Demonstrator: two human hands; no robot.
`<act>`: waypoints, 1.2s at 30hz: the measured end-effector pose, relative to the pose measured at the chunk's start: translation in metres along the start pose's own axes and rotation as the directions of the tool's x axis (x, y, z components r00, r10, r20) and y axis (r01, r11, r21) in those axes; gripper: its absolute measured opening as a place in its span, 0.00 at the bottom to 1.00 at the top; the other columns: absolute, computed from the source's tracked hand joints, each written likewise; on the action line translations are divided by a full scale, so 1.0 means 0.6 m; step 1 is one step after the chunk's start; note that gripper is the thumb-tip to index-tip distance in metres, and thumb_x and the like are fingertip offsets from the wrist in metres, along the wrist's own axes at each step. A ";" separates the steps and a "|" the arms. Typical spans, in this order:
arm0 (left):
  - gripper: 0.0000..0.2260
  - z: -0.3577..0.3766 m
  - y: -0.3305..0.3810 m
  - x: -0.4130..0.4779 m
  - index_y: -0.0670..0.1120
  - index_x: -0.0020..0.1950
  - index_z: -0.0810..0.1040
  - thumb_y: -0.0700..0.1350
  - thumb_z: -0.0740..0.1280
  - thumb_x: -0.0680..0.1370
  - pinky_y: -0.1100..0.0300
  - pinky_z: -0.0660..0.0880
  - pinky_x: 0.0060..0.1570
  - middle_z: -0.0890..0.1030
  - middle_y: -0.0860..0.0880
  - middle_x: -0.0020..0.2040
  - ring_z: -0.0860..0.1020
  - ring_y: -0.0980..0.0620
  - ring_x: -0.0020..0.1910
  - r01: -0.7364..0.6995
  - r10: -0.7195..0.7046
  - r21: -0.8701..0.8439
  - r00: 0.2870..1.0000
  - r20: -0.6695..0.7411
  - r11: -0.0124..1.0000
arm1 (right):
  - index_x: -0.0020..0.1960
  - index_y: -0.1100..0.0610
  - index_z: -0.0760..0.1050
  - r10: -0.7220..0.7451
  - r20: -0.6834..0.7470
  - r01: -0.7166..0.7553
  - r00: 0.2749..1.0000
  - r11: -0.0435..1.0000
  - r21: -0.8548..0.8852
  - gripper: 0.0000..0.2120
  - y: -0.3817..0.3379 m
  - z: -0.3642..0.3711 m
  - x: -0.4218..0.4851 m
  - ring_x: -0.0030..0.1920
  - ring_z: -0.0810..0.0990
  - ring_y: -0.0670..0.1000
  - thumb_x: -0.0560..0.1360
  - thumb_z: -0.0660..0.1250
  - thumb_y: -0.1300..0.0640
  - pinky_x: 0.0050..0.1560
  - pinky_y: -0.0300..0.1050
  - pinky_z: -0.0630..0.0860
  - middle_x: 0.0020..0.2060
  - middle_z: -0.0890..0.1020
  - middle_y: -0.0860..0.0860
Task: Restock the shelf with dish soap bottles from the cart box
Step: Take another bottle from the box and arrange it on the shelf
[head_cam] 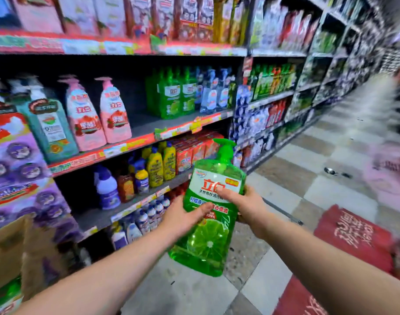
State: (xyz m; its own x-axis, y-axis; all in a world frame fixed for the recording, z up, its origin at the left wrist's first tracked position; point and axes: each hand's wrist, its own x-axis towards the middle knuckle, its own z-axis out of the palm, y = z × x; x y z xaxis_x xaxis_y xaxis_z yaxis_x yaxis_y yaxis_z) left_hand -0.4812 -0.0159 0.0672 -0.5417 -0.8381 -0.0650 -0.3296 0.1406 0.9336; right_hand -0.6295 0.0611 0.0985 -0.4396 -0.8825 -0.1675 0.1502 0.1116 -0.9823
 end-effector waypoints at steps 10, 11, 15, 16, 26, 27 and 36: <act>0.24 0.054 0.018 0.232 0.54 0.54 0.74 0.62 0.73 0.64 0.56 0.75 0.56 0.81 0.53 0.54 0.79 0.54 0.51 0.024 -0.035 0.065 0.984 0.172 0.998 | 0.55 0.52 0.73 0.017 -0.139 -0.017 0.990 1.000 -0.002 0.19 -0.035 -0.087 0.179 0.39 0.85 0.49 0.68 0.75 0.55 0.31 0.40 0.79 0.47 0.85 0.53; 0.25 0.055 0.020 0.260 0.53 0.56 0.74 0.62 0.73 0.64 0.57 0.75 0.55 0.81 0.53 0.54 0.79 0.54 0.51 0.015 -0.027 0.064 0.982 0.186 0.998 | 0.54 0.52 0.73 0.015 -0.147 -0.015 0.989 1.000 0.002 0.18 -0.041 -0.092 0.202 0.38 0.85 0.49 0.68 0.75 0.55 0.30 0.40 0.79 0.46 0.85 0.53; 0.29 0.066 0.047 0.361 0.51 0.61 0.71 0.62 0.72 0.65 0.63 0.72 0.46 0.78 0.56 0.52 0.76 0.57 0.49 -0.016 0.005 0.055 0.980 0.200 0.998 | 0.50 0.51 0.72 -0.004 -0.154 0.003 0.988 1.000 -0.012 0.15 -0.076 -0.118 0.284 0.36 0.85 0.48 0.68 0.75 0.56 0.30 0.41 0.79 0.41 0.85 0.50; 0.29 0.072 0.052 0.383 0.51 0.60 0.71 0.62 0.72 0.65 0.62 0.73 0.49 0.78 0.55 0.54 0.77 0.56 0.51 -0.016 0.007 0.043 0.979 0.204 0.999 | 0.49 0.51 0.72 -0.011 -0.156 0.008 0.988 1.000 -0.019 0.14 -0.084 -0.127 0.304 0.35 0.85 0.48 0.68 0.75 0.56 0.30 0.41 0.80 0.39 0.85 0.49; 0.27 0.134 0.094 0.587 0.52 0.62 0.71 0.61 0.71 0.68 0.59 0.72 0.56 0.78 0.51 0.59 0.77 0.52 0.56 -0.019 0.014 0.048 0.994 0.109 0.999 | 0.50 0.52 0.72 -0.023 -0.081 0.018 0.996 0.998 -0.062 0.16 -0.133 -0.223 0.538 0.35 0.85 0.49 0.67 0.76 0.55 0.28 0.39 0.78 0.37 0.86 0.48; 0.23 0.140 0.101 0.609 0.53 0.60 0.72 0.60 0.71 0.69 0.58 0.73 0.57 0.79 0.50 0.58 0.77 0.52 0.55 -0.023 0.019 0.050 0.996 0.082 0.998 | 0.50 0.52 0.73 -0.027 -0.066 0.023 0.997 0.997 -0.067 0.17 -0.140 -0.233 0.566 0.35 0.86 0.49 0.66 0.76 0.55 0.29 0.40 0.79 0.38 0.86 0.49; 0.17 0.172 0.148 0.759 0.52 0.52 0.76 0.58 0.72 0.68 0.57 0.75 0.55 0.81 0.52 0.52 0.79 0.52 0.52 0.056 -0.052 0.011 0.975 -0.214 0.998 | 0.57 0.58 0.72 -0.044 0.192 0.070 0.980 0.989 -0.132 0.21 -0.212 -0.277 0.785 0.45 0.84 0.53 0.68 0.75 0.58 0.38 0.43 0.80 0.50 0.84 0.56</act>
State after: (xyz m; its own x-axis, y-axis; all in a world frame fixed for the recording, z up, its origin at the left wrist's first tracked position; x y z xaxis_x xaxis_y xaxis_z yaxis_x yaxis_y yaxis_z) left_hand -0.8372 -0.3309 0.0839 -0.3455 -0.9377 -0.0367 -0.3677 0.0993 0.9246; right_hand -1.0027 -0.2927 0.1307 -0.2675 -0.9578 -0.1048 0.0002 0.1087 -0.9941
